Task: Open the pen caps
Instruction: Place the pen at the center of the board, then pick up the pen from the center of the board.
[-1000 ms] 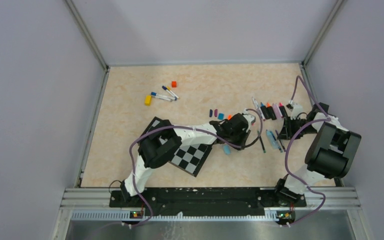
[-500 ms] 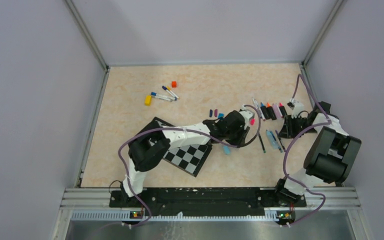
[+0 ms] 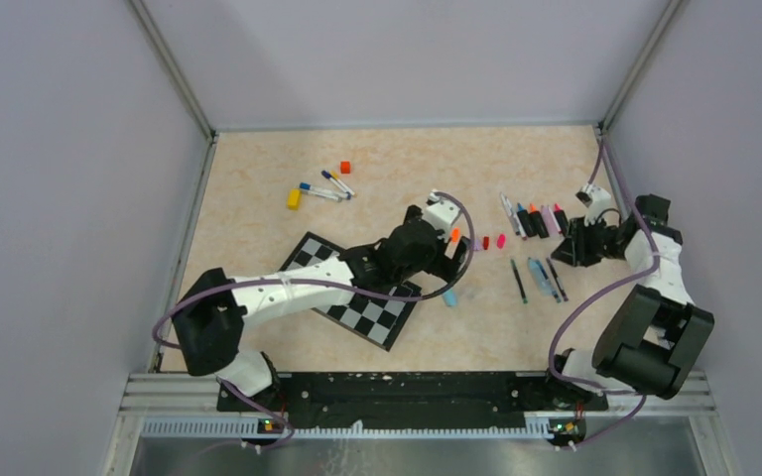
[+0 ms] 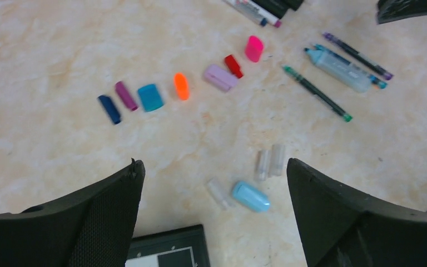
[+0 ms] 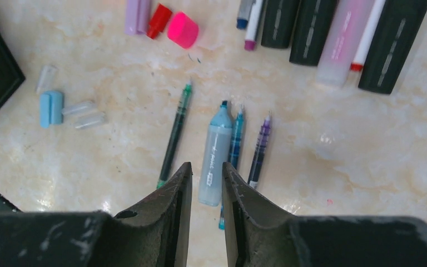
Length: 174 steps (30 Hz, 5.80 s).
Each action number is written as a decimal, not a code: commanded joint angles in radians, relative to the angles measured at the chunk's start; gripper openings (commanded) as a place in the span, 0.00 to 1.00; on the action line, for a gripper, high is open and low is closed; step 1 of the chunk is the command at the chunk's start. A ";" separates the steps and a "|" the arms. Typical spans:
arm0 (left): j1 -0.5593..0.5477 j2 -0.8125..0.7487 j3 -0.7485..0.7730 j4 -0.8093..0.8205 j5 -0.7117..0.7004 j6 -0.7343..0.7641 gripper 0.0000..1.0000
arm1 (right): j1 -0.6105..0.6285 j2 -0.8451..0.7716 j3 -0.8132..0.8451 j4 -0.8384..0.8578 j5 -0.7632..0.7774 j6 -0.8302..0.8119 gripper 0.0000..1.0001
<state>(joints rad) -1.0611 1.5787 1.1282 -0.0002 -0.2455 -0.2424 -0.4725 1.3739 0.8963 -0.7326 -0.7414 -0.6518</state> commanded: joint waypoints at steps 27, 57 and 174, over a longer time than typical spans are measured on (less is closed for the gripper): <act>0.723 0.161 0.193 -0.453 0.009 -0.509 0.99 | -0.003 -0.127 -0.116 0.256 -0.422 0.190 0.36; 0.873 0.601 0.700 -0.670 0.049 -0.601 0.26 | 0.017 -0.073 -0.085 0.208 -0.377 0.161 0.36; 0.923 0.658 0.668 -0.664 0.129 -0.646 0.36 | 0.018 -0.062 -0.071 0.174 -0.366 0.132 0.36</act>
<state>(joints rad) -0.1444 2.2089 1.7489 -0.6189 -0.1017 -0.8951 -0.4603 1.3048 0.7689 -0.5686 -1.0927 -0.4969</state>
